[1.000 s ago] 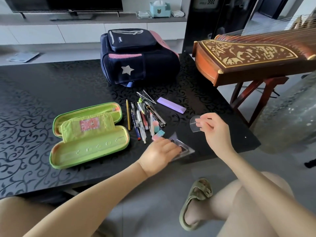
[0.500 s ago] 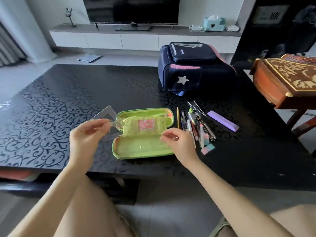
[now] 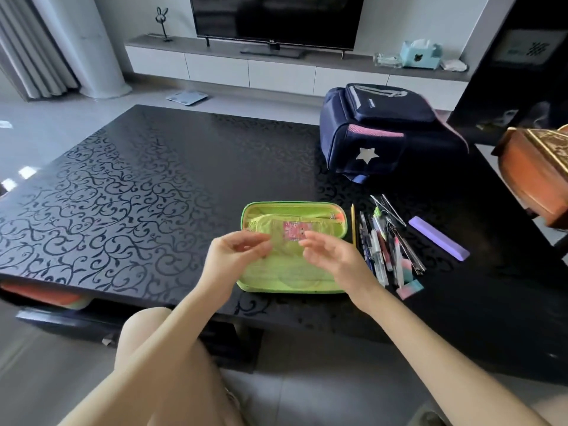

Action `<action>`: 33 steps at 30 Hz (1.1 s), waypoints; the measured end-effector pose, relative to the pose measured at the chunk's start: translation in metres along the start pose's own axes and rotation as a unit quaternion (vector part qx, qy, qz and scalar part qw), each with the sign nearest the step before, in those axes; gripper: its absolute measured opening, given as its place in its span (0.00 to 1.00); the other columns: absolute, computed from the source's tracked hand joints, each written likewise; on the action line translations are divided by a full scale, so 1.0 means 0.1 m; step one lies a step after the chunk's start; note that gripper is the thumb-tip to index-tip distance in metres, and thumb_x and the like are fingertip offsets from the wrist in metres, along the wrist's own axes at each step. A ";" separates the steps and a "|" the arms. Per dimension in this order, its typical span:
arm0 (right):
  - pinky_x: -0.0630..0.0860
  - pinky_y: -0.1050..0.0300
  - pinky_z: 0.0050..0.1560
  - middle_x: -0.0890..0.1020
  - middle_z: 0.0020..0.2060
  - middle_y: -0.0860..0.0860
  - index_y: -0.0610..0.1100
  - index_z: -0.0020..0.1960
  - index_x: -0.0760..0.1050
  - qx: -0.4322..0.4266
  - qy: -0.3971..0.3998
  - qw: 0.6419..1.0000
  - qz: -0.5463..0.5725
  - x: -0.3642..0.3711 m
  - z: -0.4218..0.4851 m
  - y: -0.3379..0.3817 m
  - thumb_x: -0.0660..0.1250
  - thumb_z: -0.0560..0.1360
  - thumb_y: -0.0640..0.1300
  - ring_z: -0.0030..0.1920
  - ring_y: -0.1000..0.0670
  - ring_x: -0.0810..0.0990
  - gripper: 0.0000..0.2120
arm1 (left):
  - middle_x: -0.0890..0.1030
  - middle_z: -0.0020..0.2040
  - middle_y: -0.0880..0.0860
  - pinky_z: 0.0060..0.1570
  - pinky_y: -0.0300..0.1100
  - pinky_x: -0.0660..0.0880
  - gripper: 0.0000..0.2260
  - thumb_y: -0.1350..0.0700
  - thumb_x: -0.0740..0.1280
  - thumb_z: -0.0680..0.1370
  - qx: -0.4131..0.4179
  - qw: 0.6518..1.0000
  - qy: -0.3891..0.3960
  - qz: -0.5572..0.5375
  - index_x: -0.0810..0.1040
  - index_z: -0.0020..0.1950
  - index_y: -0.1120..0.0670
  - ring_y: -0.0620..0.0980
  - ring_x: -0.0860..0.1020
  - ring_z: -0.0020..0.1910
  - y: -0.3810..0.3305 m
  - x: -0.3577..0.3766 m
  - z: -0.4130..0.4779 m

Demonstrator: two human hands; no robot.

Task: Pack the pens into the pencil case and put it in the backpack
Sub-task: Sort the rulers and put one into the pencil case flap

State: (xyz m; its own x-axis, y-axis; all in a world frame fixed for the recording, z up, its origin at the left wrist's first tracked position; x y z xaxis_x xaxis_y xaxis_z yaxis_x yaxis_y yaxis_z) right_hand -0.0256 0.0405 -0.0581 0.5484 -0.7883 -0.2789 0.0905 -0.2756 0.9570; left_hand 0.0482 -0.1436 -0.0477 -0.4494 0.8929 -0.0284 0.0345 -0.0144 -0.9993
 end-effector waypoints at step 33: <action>0.77 0.51 0.44 0.85 0.45 0.53 0.45 0.48 0.84 -0.184 0.005 0.893 -0.410 0.29 0.23 -0.26 0.69 0.73 0.40 0.46 0.48 0.78 0.06 | 0.81 0.47 0.46 0.49 0.47 0.70 0.28 0.28 0.53 0.69 0.201 0.809 0.119 0.540 0.82 0.51 0.44 0.54 0.75 0.55 0.49 0.25 0.06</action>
State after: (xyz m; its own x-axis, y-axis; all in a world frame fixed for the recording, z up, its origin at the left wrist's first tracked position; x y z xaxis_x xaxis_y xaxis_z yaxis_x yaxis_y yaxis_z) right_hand -0.0311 0.0127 -0.0930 0.1804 -0.3990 -0.8990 0.7319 -0.5562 0.3937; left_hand 0.0336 -0.1246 -0.0972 -0.1658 0.3224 -0.9320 -0.0224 -0.9460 -0.3233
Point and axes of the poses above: each hand's wrist, its own z-axis towards the middle knuckle, its own x-axis out of the palm, y = z × x, the point moved 5 cm from there along z, towards the middle knuckle
